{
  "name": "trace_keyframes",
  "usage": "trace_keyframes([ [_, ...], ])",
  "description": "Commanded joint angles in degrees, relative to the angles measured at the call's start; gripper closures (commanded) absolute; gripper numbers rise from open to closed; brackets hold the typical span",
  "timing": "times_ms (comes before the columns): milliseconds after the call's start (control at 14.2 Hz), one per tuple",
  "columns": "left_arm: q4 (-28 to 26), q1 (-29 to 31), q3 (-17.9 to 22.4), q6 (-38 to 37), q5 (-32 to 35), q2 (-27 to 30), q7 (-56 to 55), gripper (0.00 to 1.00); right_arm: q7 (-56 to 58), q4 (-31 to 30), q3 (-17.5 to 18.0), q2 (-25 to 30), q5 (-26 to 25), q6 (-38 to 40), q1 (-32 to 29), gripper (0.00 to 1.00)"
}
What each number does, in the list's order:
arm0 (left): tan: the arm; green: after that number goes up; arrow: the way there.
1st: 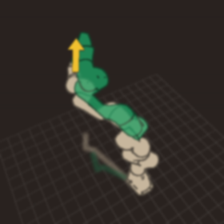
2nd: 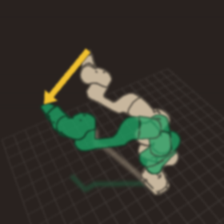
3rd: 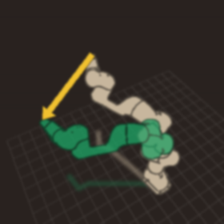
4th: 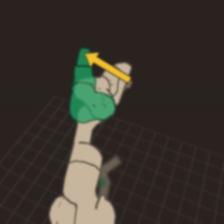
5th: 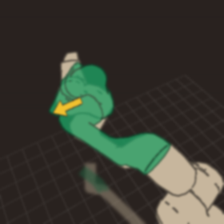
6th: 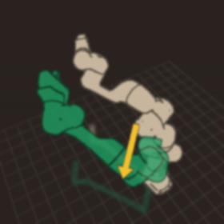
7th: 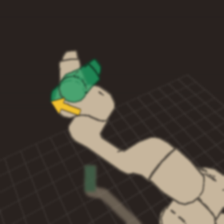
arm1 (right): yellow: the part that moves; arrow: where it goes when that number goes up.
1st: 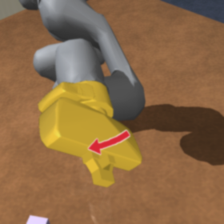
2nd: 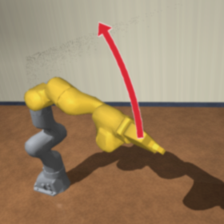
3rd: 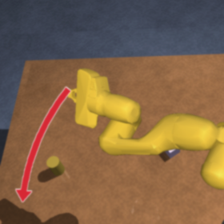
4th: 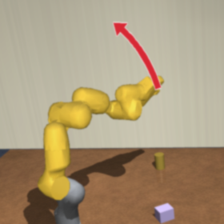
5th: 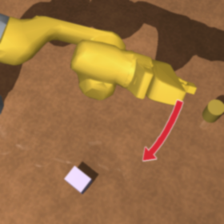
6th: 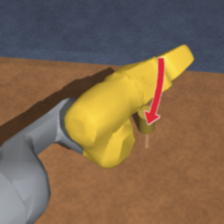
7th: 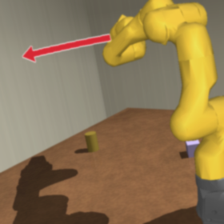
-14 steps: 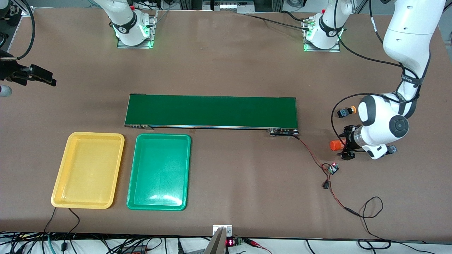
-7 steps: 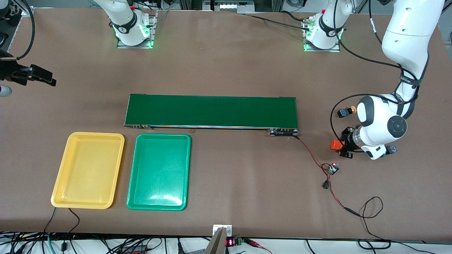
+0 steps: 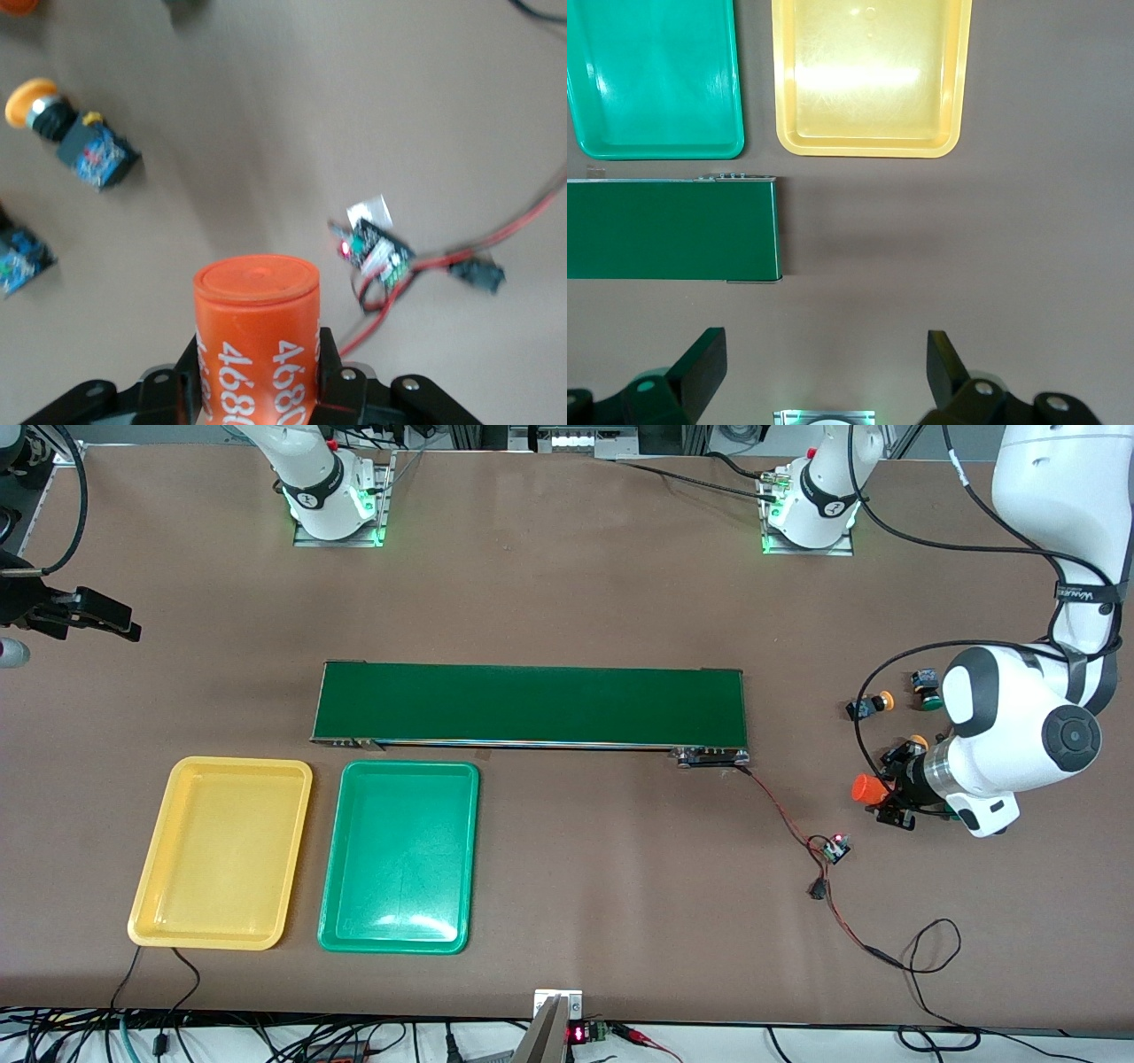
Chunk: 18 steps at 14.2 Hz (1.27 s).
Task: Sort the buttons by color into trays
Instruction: 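Carry the orange cylinder with the left gripper onto the conveyor belt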
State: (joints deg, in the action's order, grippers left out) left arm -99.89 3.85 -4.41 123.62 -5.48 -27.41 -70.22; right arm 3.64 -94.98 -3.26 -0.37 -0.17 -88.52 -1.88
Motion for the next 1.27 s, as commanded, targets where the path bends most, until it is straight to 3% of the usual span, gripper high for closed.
trace_keyframes([
  [0,-0.48,-4.44,-0.51,-1.02,-1.2,0.16,-6.82,0.94,0.93,0.58,0.27,0.19,-0.1,0.8,-0.49,0.0],
  [351,-0.48,-12.18,-0.42,-1.1,-1.37,0.07,-20.19,0.93,0.93,0.58,0.27,0.11,-0.1,0.89,-0.58,0.0],
  [633,-1.45,-16.58,-0.42,-4.0,-1.37,0.07,-24.69,0.93,0.93,0.58,0.27,0.1,-0.1,0.89,-0.84,0.0],
  [1195,-14.62,-18.61,-0.51,-4.71,-1.37,9.82,-25.14,0.92,0.93,0.49,0.27,0.1,-0.1,0.89,-0.84,0.0],
])
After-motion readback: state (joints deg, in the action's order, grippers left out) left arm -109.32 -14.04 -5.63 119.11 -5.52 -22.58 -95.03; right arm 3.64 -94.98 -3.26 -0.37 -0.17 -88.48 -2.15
